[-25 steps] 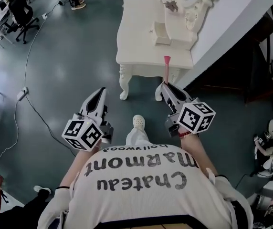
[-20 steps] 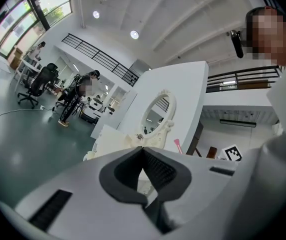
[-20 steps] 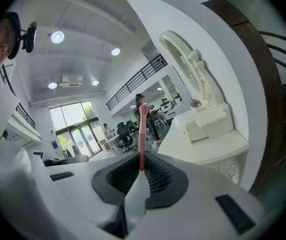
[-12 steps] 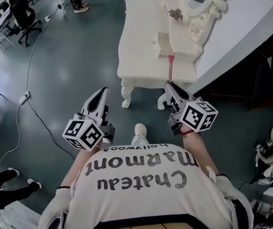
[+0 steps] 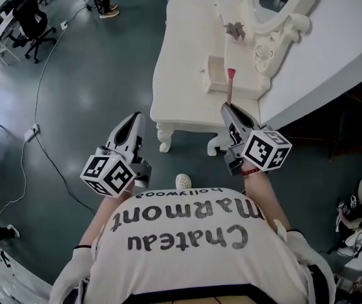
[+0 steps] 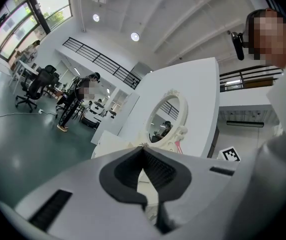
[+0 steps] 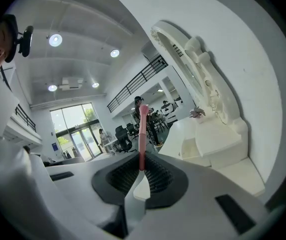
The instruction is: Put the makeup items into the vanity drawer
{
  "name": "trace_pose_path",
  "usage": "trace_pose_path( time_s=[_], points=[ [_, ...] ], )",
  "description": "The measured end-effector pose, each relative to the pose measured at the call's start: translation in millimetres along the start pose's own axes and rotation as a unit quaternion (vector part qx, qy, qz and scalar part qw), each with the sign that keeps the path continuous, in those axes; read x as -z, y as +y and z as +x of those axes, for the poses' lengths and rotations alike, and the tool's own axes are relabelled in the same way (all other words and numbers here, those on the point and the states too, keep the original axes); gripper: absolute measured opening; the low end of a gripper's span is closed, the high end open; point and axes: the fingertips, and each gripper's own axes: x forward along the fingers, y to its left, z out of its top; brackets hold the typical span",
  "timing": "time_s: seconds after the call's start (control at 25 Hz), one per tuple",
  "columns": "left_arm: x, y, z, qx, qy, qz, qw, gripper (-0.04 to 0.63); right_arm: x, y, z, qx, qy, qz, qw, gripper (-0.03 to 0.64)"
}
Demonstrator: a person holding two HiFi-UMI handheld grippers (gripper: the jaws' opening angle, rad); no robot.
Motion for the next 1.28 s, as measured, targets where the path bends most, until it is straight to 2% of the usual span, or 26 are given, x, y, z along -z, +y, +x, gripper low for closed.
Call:
trace_pose_path(
  time_s=[0.24, 0.44, 0.6, 0.88, 1.12, 1.28],
  points=[
    [-9, 2, 14, -0.002, -0.013, -0.005, 0.9999, 0.008, -7, -11, 16, -0.003, 0.023, -0.016, 1.0, 0.049],
    [-9, 7, 14, -0.012, -0.018, -0.013, 0.9997, 0.009, 0, -42, 34, 0.049, 0.108, -0.065, 0.991, 0.049],
    [-15, 12, 11, -0.022, -0.026, -0.018, 0.9993, 0.008, 6, -67, 53, 0.065, 0.165, -0.076, 0.981, 0.049],
    [-17, 11, 10, -0.028, -0.029, -0.025, 0.9989, 0.008, 23, -93, 69, 0.084, 0.248, -0.057, 0.963, 0.049],
    [-19, 10, 15, -0.029, -0.033, -0.028, 0.9986, 0.008, 37, -105, 83, 0.098, 0.312, -0.005, 0.945, 0.049],
    [-20, 15, 10, -0.037, -0.038, -0.033, 0.9981, 0.008, 48, -113, 88, 0.106, 0.33, 0.048, 0.937, 0.049]
  ],
)
